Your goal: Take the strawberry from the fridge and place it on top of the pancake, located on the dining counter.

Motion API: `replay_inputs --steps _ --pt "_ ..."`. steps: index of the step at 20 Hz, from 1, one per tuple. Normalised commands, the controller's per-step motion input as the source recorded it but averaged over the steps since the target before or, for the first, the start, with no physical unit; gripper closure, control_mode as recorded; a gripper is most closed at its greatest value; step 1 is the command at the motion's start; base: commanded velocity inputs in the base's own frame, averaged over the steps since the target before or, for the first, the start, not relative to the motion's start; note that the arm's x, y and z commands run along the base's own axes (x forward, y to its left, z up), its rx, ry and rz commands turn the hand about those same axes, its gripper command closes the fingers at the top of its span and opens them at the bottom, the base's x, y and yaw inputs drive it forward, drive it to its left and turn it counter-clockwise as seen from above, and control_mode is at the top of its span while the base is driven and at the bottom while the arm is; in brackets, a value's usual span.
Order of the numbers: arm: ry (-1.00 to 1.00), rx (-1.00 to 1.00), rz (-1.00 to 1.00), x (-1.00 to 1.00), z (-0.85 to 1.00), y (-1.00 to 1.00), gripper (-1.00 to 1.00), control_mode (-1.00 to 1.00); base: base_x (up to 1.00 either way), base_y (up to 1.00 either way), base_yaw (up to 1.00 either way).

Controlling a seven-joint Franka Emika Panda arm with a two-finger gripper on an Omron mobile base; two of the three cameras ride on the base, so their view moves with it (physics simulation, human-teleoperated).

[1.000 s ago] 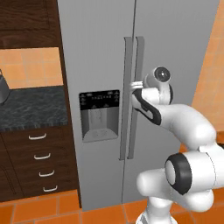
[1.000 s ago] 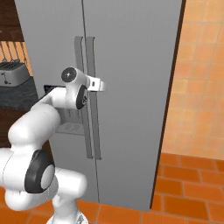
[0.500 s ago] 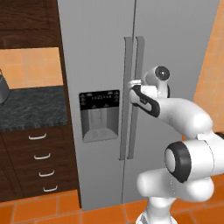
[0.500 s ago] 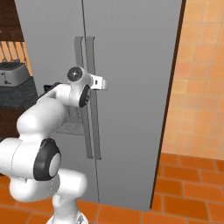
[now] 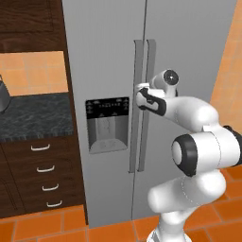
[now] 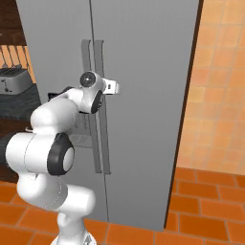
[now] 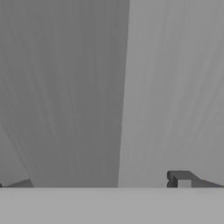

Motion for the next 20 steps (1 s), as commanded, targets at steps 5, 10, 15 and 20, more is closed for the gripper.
replay_inputs --steps 5,10,15,20 --pt "-0.16 0.0 0.0 0.41 0.0 0.0 1.0 -1.0 0.0 0.0 0.0" --pt "0.01 0.01 0.0 0.23 0.05 -0.03 1.0 -1.0 0.0 0.0 0.0" --pt "0.04 0.01 0.0 -0.36 0.05 -0.26 1.0 -1.0 0.0 0.0 0.0" --pt "0.04 0.0 0.0 -0.95 -0.08 -0.81 1.0 -1.0 0.0 0.0 0.0"
